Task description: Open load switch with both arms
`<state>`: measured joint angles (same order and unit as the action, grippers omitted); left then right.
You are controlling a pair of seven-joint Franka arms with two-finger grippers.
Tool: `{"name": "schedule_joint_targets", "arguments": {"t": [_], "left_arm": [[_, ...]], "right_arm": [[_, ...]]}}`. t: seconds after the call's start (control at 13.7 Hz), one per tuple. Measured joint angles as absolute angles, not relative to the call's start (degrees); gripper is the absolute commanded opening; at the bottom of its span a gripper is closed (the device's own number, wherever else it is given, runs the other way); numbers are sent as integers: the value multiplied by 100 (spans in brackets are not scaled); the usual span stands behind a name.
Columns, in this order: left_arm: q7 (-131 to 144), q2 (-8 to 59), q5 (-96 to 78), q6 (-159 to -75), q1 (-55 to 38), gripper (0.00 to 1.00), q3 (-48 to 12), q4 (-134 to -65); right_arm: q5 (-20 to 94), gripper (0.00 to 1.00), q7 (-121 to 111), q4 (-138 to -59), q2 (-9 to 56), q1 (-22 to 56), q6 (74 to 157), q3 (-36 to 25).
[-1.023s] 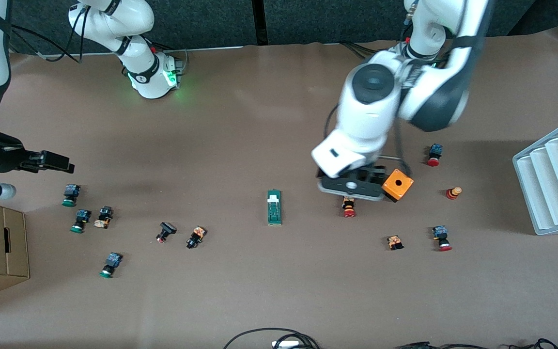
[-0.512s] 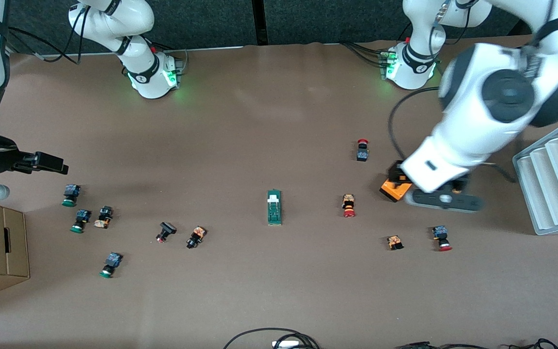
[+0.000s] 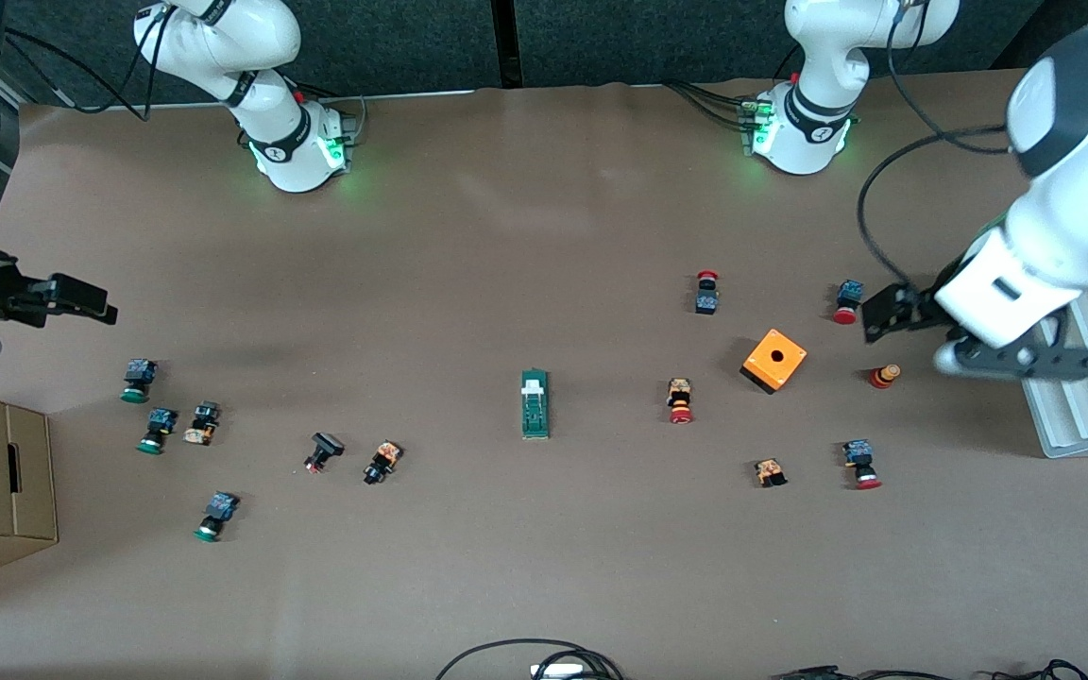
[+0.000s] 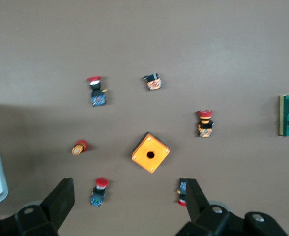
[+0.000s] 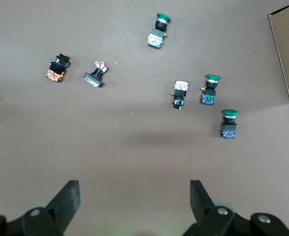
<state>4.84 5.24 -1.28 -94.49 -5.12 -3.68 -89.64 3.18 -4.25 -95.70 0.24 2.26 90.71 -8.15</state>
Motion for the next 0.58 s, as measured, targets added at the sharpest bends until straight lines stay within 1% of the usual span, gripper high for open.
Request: {"name": "schedule_joint_targets", "arguments": {"t": [0.22, 0.37, 0.58], "left_arm": [[348, -75, -126, -9448, -425, 100, -213, -9627], [76, -215, -87, -9450, -281, 100, -210, -9771], [-184, -220, 85, -9460, -131, 100, -206, -9796]], "right_arm": [[299, 100, -423, -9668, -2, 225, 9302, -573], [286, 100, -417, -9690, 4, 227, 9460, -462], [283, 100, -431, -9687, 9, 219, 9520, -481]]}}
